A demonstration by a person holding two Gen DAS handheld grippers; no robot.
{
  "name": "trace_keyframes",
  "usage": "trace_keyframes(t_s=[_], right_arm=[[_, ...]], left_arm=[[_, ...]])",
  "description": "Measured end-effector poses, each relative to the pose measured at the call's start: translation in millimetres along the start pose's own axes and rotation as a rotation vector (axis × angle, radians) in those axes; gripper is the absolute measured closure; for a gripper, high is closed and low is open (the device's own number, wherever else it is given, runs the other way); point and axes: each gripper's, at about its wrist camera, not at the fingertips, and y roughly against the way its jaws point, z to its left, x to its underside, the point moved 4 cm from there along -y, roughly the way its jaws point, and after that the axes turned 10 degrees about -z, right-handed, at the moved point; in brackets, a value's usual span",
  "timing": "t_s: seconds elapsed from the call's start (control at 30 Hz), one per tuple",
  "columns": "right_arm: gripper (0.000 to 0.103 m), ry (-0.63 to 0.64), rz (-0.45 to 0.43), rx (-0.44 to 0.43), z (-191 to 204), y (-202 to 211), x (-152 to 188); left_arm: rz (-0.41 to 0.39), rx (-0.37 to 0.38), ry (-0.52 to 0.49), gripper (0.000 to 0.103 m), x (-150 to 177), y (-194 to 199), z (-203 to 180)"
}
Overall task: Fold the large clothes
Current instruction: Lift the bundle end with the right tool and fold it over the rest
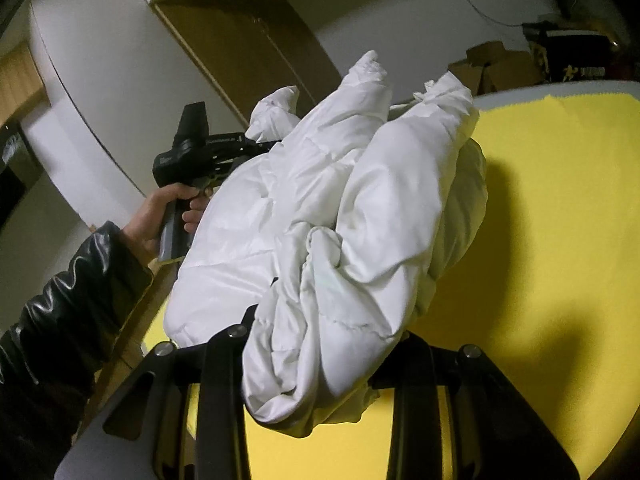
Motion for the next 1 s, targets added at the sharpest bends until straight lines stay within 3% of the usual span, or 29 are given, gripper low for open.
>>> trace_keyframes(t_s=[0.2, 0.63, 0.83, 0.93, 1.0], right_arm=[[0.070, -0.004, 0.025, 0.039, -26, -11, 5], [0.069, 0.005, 0.013, 0.050, -3, 4, 11], [0.062, -0.082, 0.025, 0.057, -29, -3, 29], [0.050, -0.112, 0.018, 0.050, -34, -1, 27], [0.041, -0.122, 0.020, 0.067, -37, 2, 27]], left_arm=[[0.023, -0.009, 0.035, 0.076, 32, -23, 26], [0.055, 0.015, -0.004, 0.076, 32, -31, 16], [0.038, 0.027, 0.048, 0.071, 49, -44, 32], [0.041, -0.031, 0.004, 0.059, 48, -43, 29], [0.035, -0.082, -0.012, 0.041, 47, -38, 27]])
